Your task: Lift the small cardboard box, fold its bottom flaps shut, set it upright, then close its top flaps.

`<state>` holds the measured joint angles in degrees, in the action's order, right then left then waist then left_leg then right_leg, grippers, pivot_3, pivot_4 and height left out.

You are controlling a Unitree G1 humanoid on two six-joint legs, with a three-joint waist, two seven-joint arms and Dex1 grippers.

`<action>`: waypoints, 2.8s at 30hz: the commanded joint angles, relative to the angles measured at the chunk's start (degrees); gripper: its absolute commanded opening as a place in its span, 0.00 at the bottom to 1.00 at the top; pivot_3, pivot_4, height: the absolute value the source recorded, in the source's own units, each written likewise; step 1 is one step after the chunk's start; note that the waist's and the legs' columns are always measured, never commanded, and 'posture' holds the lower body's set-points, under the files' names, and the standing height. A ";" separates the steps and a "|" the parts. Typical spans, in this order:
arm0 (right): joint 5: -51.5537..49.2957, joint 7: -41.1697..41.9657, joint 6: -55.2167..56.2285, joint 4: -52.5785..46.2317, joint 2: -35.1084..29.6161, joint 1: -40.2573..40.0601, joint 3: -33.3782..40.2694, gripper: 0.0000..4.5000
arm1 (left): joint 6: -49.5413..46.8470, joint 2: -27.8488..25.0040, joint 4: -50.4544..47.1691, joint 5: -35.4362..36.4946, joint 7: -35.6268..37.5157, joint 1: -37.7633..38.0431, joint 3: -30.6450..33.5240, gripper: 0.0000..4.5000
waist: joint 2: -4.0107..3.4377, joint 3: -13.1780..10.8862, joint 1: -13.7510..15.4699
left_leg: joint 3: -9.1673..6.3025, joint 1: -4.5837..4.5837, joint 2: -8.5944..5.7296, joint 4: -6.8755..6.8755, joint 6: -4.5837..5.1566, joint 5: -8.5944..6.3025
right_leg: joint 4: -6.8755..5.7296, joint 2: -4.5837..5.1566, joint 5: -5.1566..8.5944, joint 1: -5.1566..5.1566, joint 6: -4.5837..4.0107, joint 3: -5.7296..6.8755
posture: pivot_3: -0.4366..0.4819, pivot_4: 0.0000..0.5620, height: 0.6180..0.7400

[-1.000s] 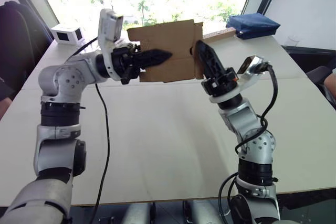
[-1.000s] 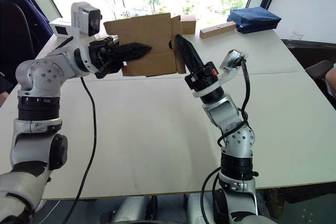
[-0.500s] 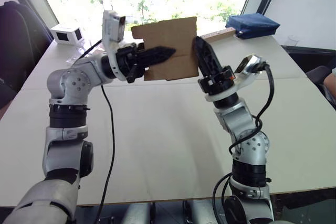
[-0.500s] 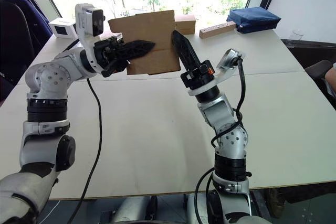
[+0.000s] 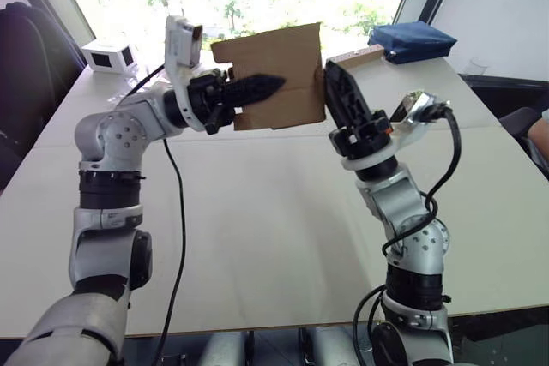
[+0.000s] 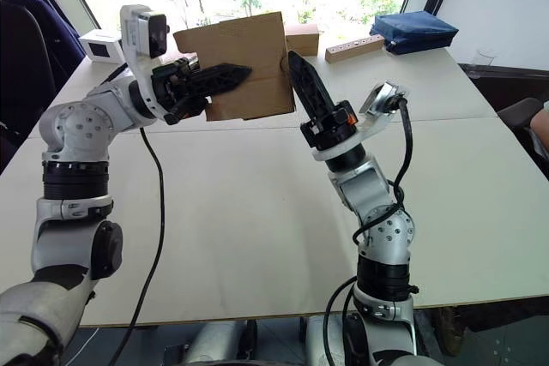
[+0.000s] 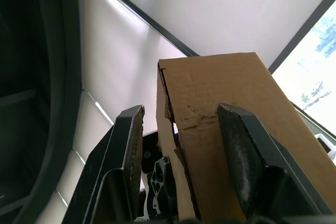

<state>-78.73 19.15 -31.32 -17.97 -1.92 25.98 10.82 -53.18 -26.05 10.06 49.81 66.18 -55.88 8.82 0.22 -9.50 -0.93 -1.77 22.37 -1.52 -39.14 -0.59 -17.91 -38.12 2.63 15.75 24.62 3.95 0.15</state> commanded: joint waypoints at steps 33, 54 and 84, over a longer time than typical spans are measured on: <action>4.68 4.20 -6.43 -6.44 -10.38 -1.77 -6.91 0.01 | 3.10 -2.45 1.32 -4.30 4.98 -1.33 -5.32 0.00 | 0.00 0.00 0.11 | 0.01 0.00 0.00 0.00 0.02 -0.01 | 0.02 0.00 0.00 -0.01 0.00 0.00 | 0.48 0.27 1.00; 5.50 0.40 -1.93 -5.12 -16.33 -3.44 2.25 0.01 | 0.97 -4.11 1.54 -2.78 7.06 -2.14 -4.29 0.00 | 0.01 0.00 0.12 | 0.01 0.02 0.00 0.00 0.04 -0.02 | 0.02 -0.02 0.00 -0.01 0.00 0.00 | 0.48 0.27 1.00; 12.52 2.95 -5.06 -8.01 -13.76 -3.87 -3.73 0.01 | 2.76 -4.87 2.95 -8.13 9.30 -3.95 -8.53 0.00 | 0.01 0.00 0.14 | 0.01 0.02 -0.01 -0.01 0.03 -0.01 | 0.02 -0.01 0.00 -0.01 0.00 0.00 | 0.48 0.27 1.00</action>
<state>-64.23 20.94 -34.74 -22.04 -13.65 22.92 6.78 -51.25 -29.26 13.40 43.17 73.28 -56.66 2.64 0.23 -9.50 -0.79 -1.76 22.39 -1.52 -39.15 -0.57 -17.93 -38.10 2.61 15.75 24.61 3.95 0.15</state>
